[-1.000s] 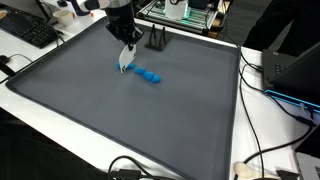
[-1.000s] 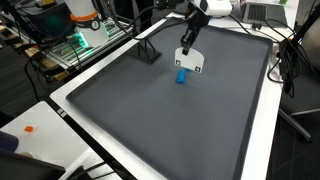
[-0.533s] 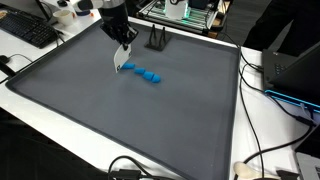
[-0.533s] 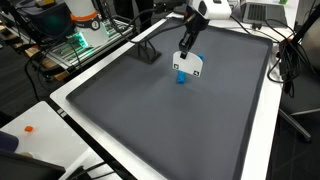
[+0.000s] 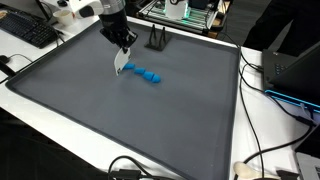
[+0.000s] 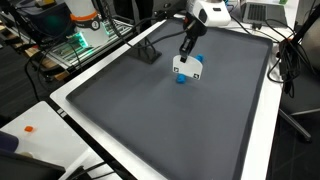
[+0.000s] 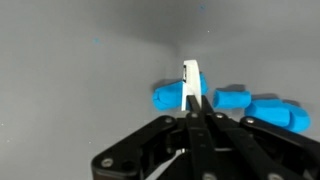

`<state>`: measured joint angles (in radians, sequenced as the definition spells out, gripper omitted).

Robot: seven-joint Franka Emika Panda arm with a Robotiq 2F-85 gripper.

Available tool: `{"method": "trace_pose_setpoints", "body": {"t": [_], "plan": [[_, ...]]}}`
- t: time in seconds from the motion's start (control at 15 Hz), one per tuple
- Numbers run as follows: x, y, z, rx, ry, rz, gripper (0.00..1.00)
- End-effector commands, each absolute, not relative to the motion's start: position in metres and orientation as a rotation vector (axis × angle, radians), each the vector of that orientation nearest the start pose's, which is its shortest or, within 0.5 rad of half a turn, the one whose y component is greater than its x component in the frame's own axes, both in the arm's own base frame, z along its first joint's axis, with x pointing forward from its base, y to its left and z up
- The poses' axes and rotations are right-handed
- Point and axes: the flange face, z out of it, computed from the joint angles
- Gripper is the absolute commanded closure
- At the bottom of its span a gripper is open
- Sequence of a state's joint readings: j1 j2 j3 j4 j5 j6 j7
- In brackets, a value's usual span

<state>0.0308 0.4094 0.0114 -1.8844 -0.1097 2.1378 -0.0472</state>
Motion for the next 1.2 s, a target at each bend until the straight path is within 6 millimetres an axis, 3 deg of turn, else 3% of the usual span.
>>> {"method": "trace_pose_setpoints", "body": {"t": [0.0, 0.87, 1.13], "plan": [[0.615, 0.018, 0.267, -3.218, -0.314, 0.246, 0.99], [0.613, 0.018, 0.237, -3.246, -0.388, 0.322, 0.99], [0.608, 0.012, 0.239, -3.237, -0.351, 0.361, 0.99]]}}
